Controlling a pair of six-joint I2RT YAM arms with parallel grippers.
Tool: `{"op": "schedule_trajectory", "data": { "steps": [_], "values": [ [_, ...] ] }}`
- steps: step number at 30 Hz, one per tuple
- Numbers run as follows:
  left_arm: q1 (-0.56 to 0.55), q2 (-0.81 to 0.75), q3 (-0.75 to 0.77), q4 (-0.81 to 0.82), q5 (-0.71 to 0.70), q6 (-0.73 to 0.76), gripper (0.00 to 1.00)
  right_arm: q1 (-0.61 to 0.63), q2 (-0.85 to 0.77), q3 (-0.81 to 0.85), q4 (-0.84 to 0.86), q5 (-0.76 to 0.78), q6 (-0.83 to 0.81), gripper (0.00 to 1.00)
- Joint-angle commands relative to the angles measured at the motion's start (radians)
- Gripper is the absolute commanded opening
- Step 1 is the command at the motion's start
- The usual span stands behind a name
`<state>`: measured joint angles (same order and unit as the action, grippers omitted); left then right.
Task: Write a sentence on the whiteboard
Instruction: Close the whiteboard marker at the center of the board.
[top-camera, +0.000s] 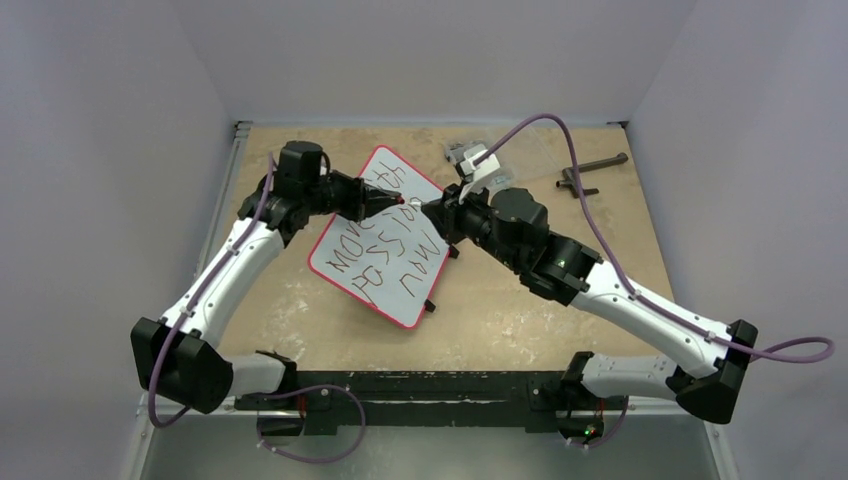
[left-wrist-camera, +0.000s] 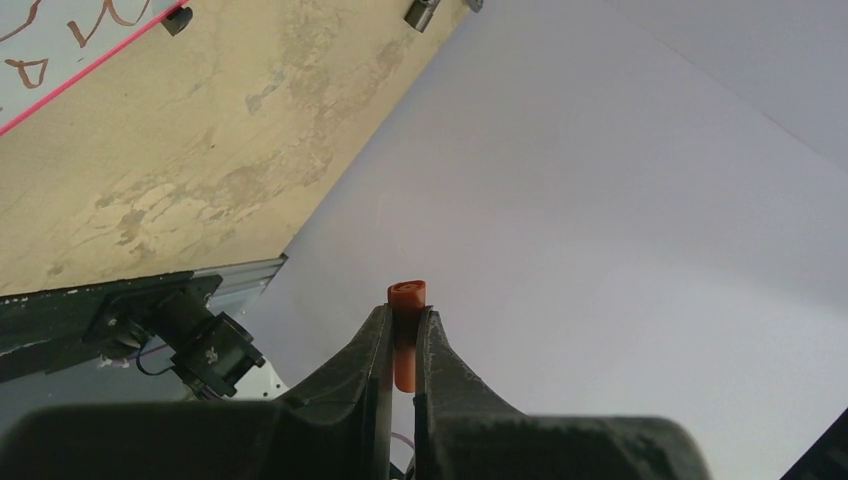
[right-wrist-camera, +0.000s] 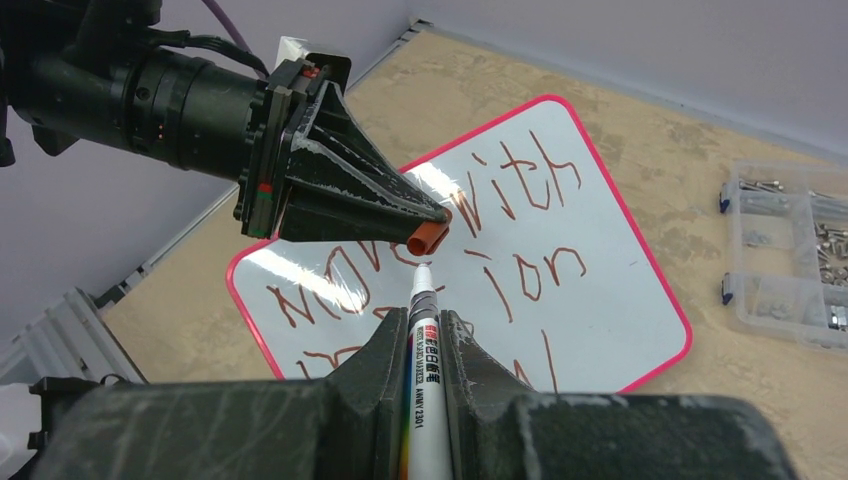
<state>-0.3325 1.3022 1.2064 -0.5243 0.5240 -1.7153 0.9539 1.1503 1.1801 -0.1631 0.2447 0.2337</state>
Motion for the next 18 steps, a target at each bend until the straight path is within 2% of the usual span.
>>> {"op": "schedule_trajectory", "data": {
  "steps": [1,18],
  "values": [
    [0.019,-0.044,-0.018,0.019,-0.023,-0.026,0.00,0.014,0.005,0.048,0.057,0.016,-0.021,0.00],
    [0.032,-0.036,-0.057,0.084,0.016,-0.041,0.00,0.022,0.060,0.059,0.075,0.019,-0.012,0.00]
  ]
}}
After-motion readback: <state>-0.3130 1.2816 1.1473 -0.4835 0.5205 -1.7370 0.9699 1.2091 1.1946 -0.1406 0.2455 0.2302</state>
